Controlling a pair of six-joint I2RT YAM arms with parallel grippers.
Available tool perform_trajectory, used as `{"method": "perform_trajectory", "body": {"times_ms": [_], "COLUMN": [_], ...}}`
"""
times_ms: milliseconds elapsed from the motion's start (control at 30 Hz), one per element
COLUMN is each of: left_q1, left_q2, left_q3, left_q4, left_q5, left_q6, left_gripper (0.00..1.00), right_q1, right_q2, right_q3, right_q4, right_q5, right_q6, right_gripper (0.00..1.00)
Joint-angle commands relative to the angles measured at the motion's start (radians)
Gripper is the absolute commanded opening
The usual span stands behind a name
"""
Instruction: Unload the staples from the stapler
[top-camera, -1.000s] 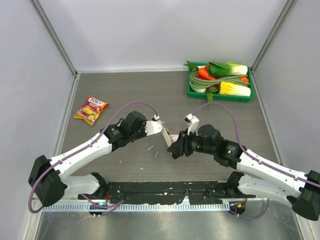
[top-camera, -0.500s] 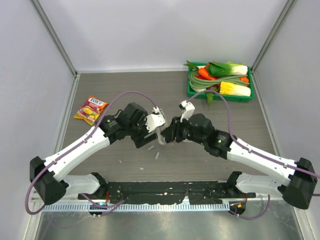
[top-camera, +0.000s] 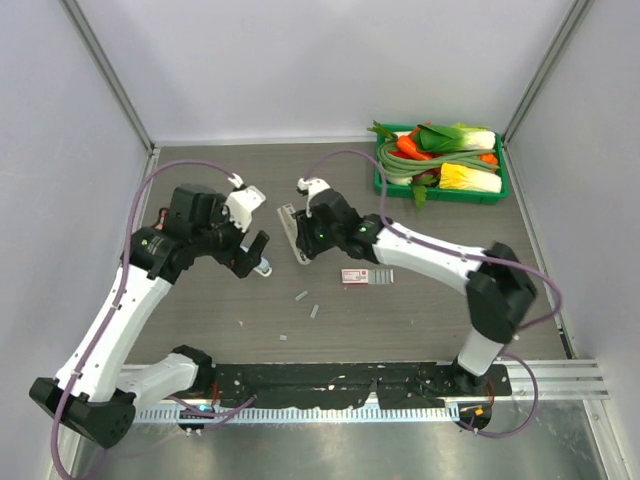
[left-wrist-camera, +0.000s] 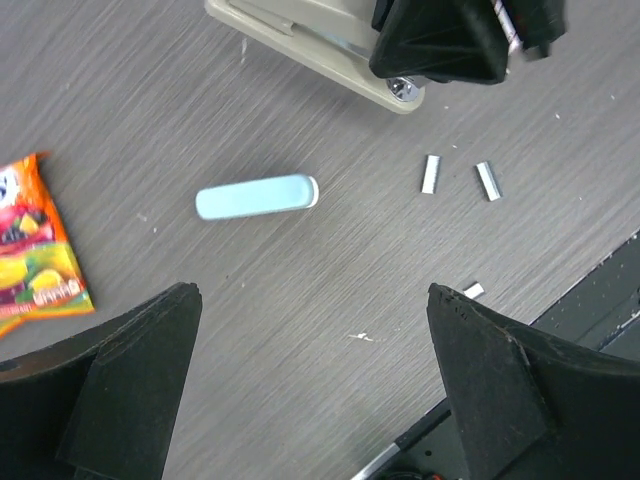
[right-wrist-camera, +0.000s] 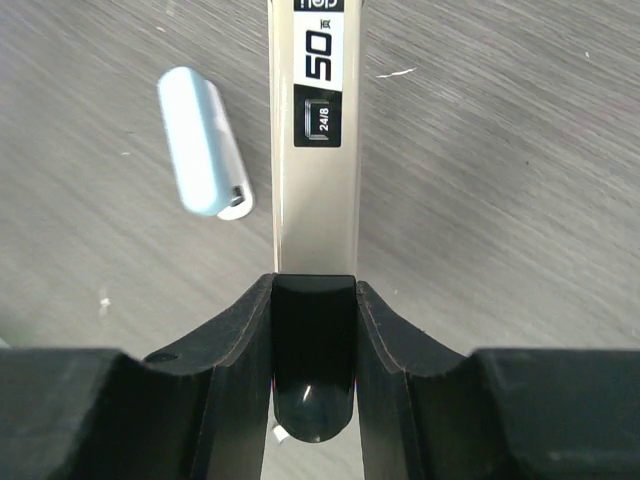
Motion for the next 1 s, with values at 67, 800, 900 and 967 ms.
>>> {"method": "perform_trajectory", "body": {"times_ms": [67,800,900,967], "left_q1": [0.167,0.278,0.278,0.278], "left_q2": [-0.034,-0.08,-0.075,-0.075], "left_q3": [-0.013,-0.06,-0.06,-0.062], "left_q4": [-0.007,0.027,0.027,0.028], "left_q5": [0.065,0.076,0.068,0.065], "left_q6": [-0.086,-0.174,-0.174,-0.174], "left_gripper": [1.0,1.0,1.0,1.0], "right_q1": [0.0,-0.003,-0.015,-0.032], "right_q2": [0.233,0.507,0.46,0.393], "right_q3": [0.26,0.582,0.553,0.509], "right_q4": [-0.042,-0.166,-0.164,-0.164], "right_q5": [0.046,0.03,0.027,0.025], "right_q6": [-0.168,-0.245,-0.245,-0.248], "right_gripper": [0.01,0.8,0.81,0.81]}}
